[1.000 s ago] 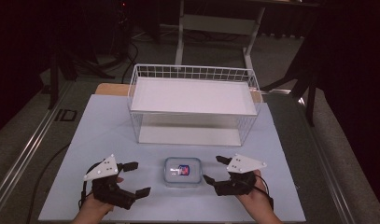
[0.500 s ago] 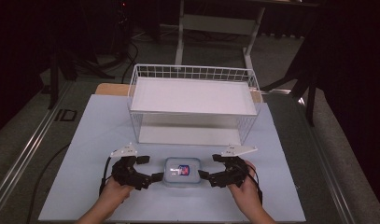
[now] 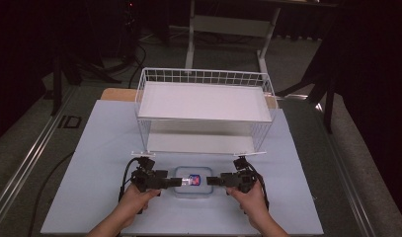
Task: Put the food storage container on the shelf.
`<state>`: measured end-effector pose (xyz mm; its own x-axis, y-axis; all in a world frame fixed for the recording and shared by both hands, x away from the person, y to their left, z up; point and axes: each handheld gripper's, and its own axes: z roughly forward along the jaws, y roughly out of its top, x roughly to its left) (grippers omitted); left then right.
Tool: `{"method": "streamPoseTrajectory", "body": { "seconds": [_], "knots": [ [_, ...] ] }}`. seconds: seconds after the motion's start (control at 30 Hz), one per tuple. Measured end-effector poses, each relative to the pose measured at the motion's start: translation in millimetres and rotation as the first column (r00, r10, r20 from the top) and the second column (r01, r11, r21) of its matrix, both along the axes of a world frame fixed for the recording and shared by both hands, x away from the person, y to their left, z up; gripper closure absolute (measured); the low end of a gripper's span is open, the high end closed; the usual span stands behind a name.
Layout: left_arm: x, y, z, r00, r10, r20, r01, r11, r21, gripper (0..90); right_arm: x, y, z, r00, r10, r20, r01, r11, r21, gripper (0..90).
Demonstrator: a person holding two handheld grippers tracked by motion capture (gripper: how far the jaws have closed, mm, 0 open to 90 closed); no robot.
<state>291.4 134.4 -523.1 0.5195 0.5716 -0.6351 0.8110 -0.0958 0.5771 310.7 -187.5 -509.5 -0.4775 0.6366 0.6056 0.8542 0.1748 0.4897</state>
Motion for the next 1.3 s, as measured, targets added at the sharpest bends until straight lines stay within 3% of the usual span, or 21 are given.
{"method": "streamPoseTrajectory", "body": {
  "seconds": [0.07,0.17,0.2,0.3,0.33,0.4,0.47,0.57,0.6,0.77,0.9,1.0,1.3],
  "knots": [
    [1.3,-2.4,-5.0,0.9984,0.009,-0.057,-0.009,1.0000,0.003,5.7,1.4,0.4,-4.5,0.9997,-0.006,-0.023,0.006,1.0000,0.007,15.6],
    [2.2,-3.1,-8.0,0.9969,0.024,-0.074,-0.023,0.9996,0.014,10.6,3.1,1.1,-10.7,0.9973,-0.008,-0.072,0.012,0.9987,0.050,18.7],
    [3.8,-1.9,-11.8,0.9940,0.036,-0.103,-0.036,0.9994,0.000,15.2,3.6,1.8,-12.2,0.9966,-0.008,-0.082,0.013,0.9984,0.055,19.7],
    [5.3,-1.9,-14.8,0.9927,0.028,-0.117,-0.028,0.9996,0.003,18.1,3.9,3.0,-14.4,0.9945,-0.009,-0.104,0.015,0.9981,0.061,21.8],
    [5.3,-2.6,-15.8,0.9923,0.035,-0.119,-0.035,0.9994,0.004,23.5,3.5,3.7,-16.2,0.9927,-0.014,-0.120,0.022,0.9977,0.064,26.3],
    [3.9,-2.8,-18.9,0.9887,0.035,-0.146,-0.040,0.9986,-0.034,28.9,2.9,3.9,-18.0,0.9901,-0.020,-0.139,0.029,0.9974,0.066,30.0],
    [2.5,-3.4,-19.4,0.9893,0.022,-0.144,-0.029,0.9985,-0.047,32.7,1.9,3.2,-19.3,0.9878,-0.029,-0.153,0.040,0.9969,0.068,33.4],
    [1.5,-4.3,-19.2,0.9875,0.019,-0.157,-0.027,0.9984,-0.049,35.2,1.3,1.0,-21.4,0.9827,-0.022,-0.184,0.045,0.9919,0.119,44.1],
    [1.7,-3.5,-19.0,0.9838,0.020,-0.178,-0.030,0.9982,-0.051,35.9,0.9,1.2,-21.6,0.9804,-0.024,-0.195,0.049,0.9910,0.125,44.1],
    [-1.3,-2.7,-13.4,0.9857,0.034,-0.165,-0.040,0.9986,-0.035,43.6,-1.3,2.4,-21.2,0.9812,-0.039,-0.189,0.063,0.9906,0.122,45.0],
    [-2.9,-2.1,-8.4,0.9823,0.038,-0.183,-0.043,0.9988,-0.023,47.3,-7.1,4.1,-16.7,0.9832,-0.061,-0.172,0.080,0.9913,0.105,46.4],
    [-6.9,-4.5,-3.6,0.9868,0.038,-0.158,-0.037,0.9993,0.006,48.5,-11.3,5.7,-12.7,0.9855,-0.070,-0.155,0.084,0.9924,0.089,47.2],
    [-18.9,-9.5,4.5,0.9886,0.079,-0.128,-0.073,0.9960,0.051,50.1,-21.7,8.6,-6.1,0.9908,-0.082,-0.107,0.090,0.9939,0.065,47.8]
  ]
}}
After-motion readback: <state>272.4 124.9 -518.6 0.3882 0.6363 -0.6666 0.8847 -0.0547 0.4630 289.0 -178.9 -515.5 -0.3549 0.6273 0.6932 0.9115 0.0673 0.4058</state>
